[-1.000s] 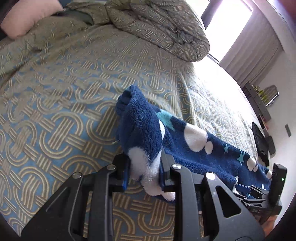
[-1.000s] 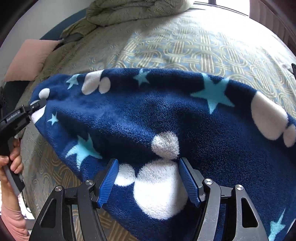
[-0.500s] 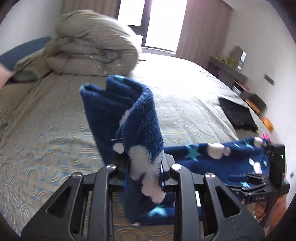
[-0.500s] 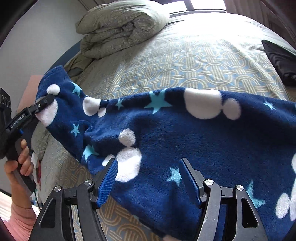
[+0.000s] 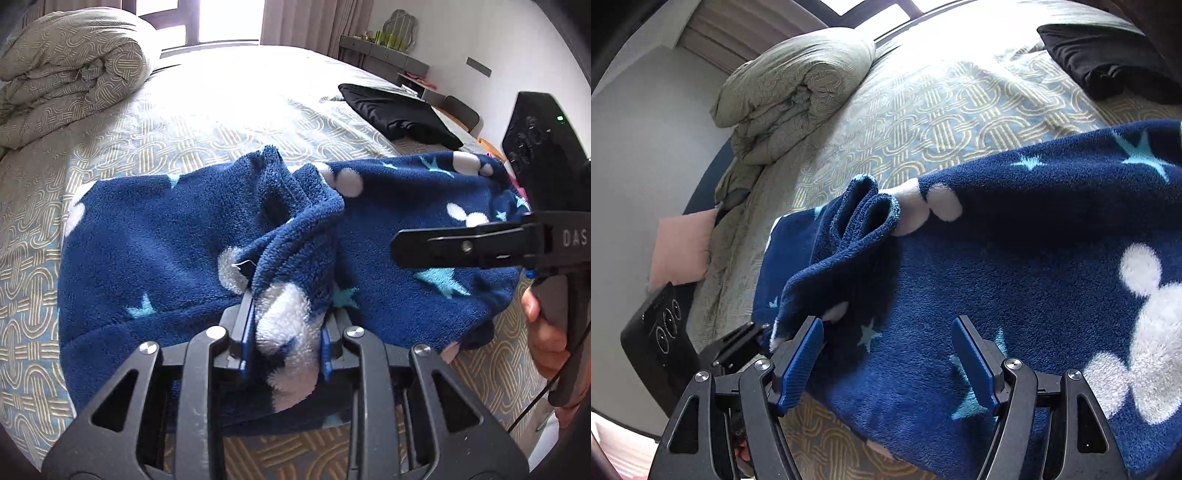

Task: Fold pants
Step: 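Lift the held end with the left gripper and fold it over the pants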

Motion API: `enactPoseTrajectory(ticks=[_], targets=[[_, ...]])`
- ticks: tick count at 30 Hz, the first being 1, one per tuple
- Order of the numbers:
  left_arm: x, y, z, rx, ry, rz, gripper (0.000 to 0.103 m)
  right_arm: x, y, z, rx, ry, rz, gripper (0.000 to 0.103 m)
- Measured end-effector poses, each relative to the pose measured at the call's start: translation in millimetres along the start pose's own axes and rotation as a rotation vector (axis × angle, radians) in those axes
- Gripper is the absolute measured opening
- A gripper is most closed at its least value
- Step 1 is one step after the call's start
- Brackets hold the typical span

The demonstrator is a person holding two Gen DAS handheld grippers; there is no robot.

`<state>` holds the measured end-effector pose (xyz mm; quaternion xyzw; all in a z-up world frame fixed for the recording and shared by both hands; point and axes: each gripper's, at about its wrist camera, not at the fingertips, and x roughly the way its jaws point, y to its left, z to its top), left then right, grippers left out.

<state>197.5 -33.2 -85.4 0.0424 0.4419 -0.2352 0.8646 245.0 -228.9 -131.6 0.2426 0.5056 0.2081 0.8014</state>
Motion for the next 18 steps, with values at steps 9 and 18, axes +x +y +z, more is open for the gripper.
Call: enactPoseTrajectory(ticks=[9,18], targets=[[-15.2,-8.3,-5.8,-0.014,-0.002,-0.096,0.042,37.7,21.4,24.5,0.027,0.095,0.095,0.076],[-47.1,35.1,-38.3,-0.071,-0.019,0.027,0.053,70.2,32.8,32.2,0.076,0.176,0.058,0.078]])
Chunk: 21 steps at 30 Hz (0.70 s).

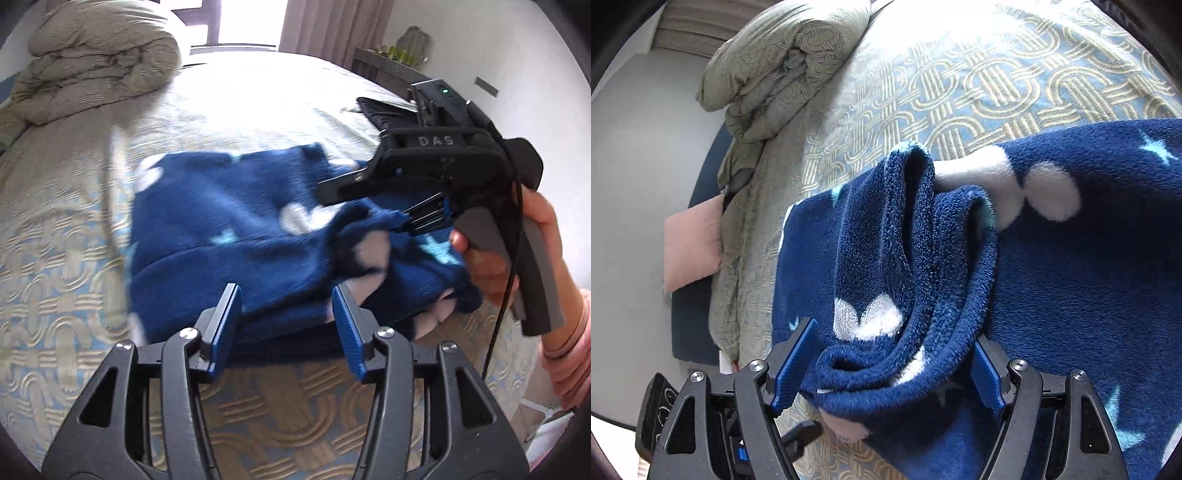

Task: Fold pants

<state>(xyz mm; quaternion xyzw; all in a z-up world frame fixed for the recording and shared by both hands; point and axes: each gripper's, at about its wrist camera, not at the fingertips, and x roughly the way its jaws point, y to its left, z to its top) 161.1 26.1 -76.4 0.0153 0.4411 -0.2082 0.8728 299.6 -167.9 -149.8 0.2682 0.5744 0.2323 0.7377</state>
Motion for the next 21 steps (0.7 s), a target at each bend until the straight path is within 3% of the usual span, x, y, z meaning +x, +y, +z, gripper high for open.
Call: enactPoseTrajectory(ticks=[1,3,4,5,16,19,21], targets=[[-1.6,6.2,-3.6,-0.008,0.003,0.018,0.053,2.1,1.1,0.7,0.005,-0.002,-0.009,0.078],[-4.2,18.0,-10.7,-0.025,0.01,0.052,0.053,4.3,5.6,3.1,0.005,-0.01,-0.04,0.062],[-4.5,22.7,-12.9,-0.03,0.014,0.066,0.053,4.4,9.3,4.2,-0.014,-0.014,-0.066,0.029],[-5.1,27.3,-16.8,-0.038,0.02,0.082,0.053,3.6,12.3,4.7,-0.04,-0.014,-0.1,0.015],[2.7,35.4,-29.8,-0.055,0.053,0.16,0.054,-56.0,61.5,-13.2,-0.233,-0.16,-0.089,0.015],[4.7,32.4,-27.4,-0.06,0.042,0.186,0.063,-74.5,59.3,-18.2,-0.256,-0.199,-0.117,0.015],[4.1,33.0,-26.3,-0.07,0.037,0.186,0.063,-82.8,53.9,-21.5,-0.269,-0.223,-0.147,0.015]])
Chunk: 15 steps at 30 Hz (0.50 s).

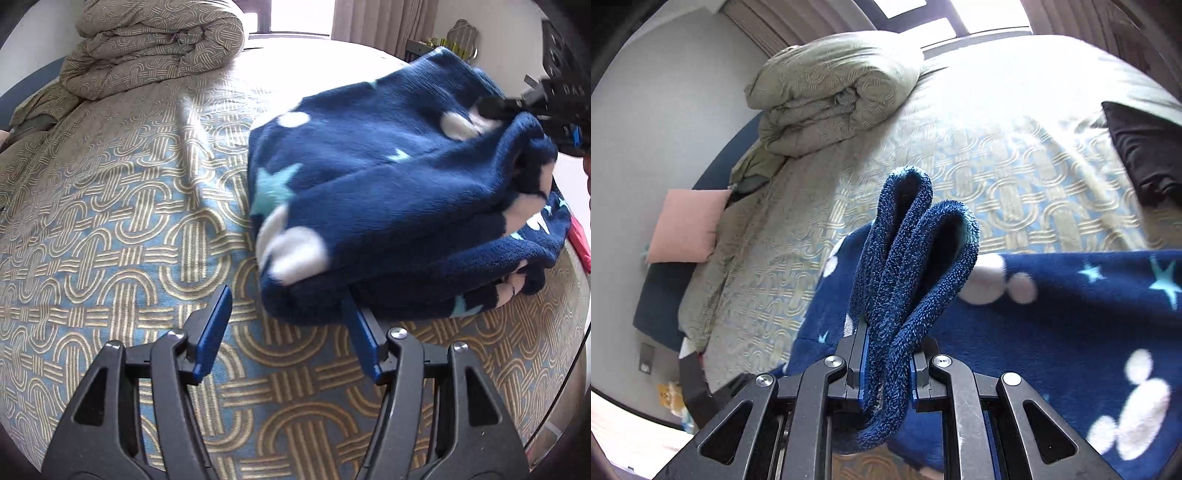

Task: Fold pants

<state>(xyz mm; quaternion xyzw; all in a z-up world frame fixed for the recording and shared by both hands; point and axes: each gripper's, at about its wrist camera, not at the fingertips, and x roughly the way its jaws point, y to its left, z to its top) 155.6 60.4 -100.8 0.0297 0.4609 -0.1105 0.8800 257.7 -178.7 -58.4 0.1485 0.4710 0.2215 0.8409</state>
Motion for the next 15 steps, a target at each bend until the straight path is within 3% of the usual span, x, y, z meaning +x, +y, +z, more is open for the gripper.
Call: enactPoseTrajectory(ticks=[8,11,15], targets=[[1.1,9.8,2.6,-0.034,0.015,0.007,0.063,16.7,-57.5,-25.3,0.102,0.091,-0.086,0.016],[0.3,10.8,3.5,-0.035,0.02,0.008,0.063,23.5,-70.7,-31.4,0.138,0.112,-0.075,0.017],[-3.4,8.2,4.5,-0.015,0.018,0.02,0.063,12.5,-66.0,-29.7,0.114,0.078,-0.051,0.017]])
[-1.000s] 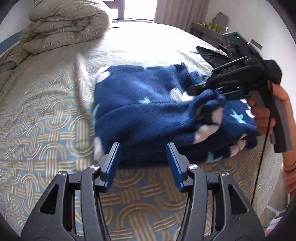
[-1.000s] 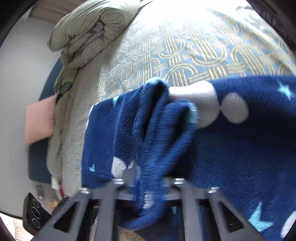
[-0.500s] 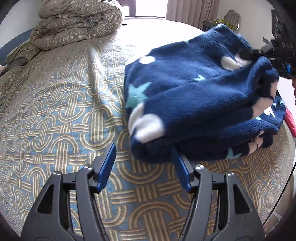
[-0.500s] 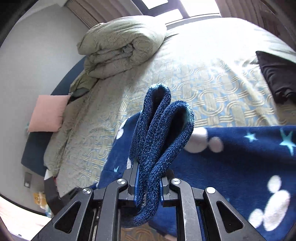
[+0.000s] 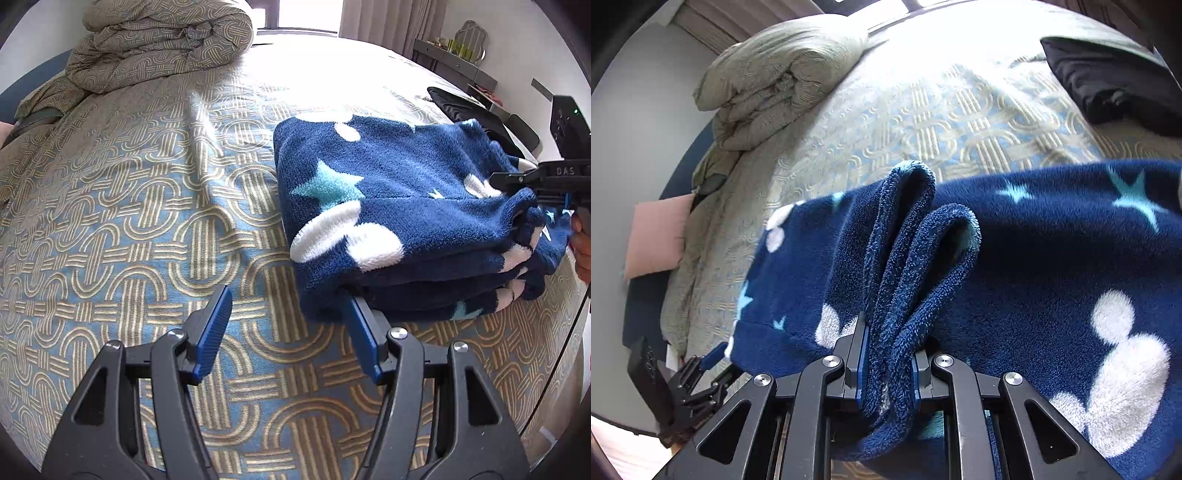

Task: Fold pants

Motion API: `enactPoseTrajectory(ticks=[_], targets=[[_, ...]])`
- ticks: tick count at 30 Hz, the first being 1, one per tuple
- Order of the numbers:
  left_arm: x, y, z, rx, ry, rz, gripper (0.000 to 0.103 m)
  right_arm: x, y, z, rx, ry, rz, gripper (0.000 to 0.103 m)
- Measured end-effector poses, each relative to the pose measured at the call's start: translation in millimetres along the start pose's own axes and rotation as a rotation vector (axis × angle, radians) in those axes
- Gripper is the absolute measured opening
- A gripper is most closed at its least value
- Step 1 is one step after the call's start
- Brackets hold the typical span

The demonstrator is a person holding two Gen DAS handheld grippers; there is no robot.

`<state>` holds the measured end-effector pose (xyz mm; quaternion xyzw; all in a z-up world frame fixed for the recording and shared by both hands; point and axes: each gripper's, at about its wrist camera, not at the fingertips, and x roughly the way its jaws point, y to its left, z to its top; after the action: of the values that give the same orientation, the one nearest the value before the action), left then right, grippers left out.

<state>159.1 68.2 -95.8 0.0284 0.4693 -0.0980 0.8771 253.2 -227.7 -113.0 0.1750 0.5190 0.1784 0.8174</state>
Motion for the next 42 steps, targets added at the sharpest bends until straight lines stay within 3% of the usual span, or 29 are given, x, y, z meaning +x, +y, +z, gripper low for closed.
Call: enactPoseTrajectory(ticks=[3,6,8,11,17,20,24,26,28,29,32,35,39,42], targets=[[-6.6,0.2,1.5,-0.007,-0.012,0.002,0.063,-4.5,3.8,-3.9,-0.052,-0.004,-0.007,0.018],[-15.8,4.6,7.4,-0.035,-0.036,-0.022,0.063,5.7,-7.6,-8.4,-0.051,0.03,-0.058,0.026],[-22.1,3.3,14.4,-0.037,-0.055,-0.041,0.063,9.4,-17.2,-11.7,-0.031,0.037,-0.086,0.042],[-28.0,-8.5,29.6,0.01,-0.091,-0.048,0.063,-5.1,-25.7,-15.1,0.004,0.001,-0.089,0.052],[-15.6,-49.6,56.8,0.099,-0.111,-0.109,0.063,-35.1,-40.6,-32.4,0.023,-0.037,-0.126,0.053],[-7.1,-76.6,65.1,0.124,-0.104,-0.182,0.063,-44.4,-47.4,-44.4,0.024,-0.046,-0.161,0.053],[24.2,-109.7,58.9,0.142,-0.002,-0.296,0.065,-58.5,-69.8,-59.1,0.07,-0.063,-0.159,0.053],[53.0,-124.7,42.0,0.16,0.07,-0.264,0.07,-58.8,-82.4,-65.3,0.098,-0.059,-0.166,0.053],[50.0,-136.9,30.4,0.222,-0.007,-0.196,0.071,-57.9,-94.6,-72.2,0.136,-0.056,-0.148,0.053],[46.9,-139.3,30.9,0.223,0.001,-0.182,0.07,-59.3,-98.2,-74.5,0.148,-0.07,-0.125,0.053],[39.1,-135.4,40.3,0.173,0.049,-0.2,0.07,-66.5,-98.7,-77.8,0.142,-0.08,-0.115,0.053],[21.9,-138.7,49.9,0.154,0.034,-0.238,0.07,-85.6,-102.3,-83.8,0.151,-0.132,-0.128,0.053],[11.5,-165.7,56.9,0.2,0.008,-0.281,0.07,-119.6,-124.8,-100.0,0.21,-0.216,-0.181,0.053],[19.3,-194.0,54.7,0.245,0.039,-0.318,0.07,-142.3,-151.4,-113.4,0.285,-0.264,-0.225,0.054]])
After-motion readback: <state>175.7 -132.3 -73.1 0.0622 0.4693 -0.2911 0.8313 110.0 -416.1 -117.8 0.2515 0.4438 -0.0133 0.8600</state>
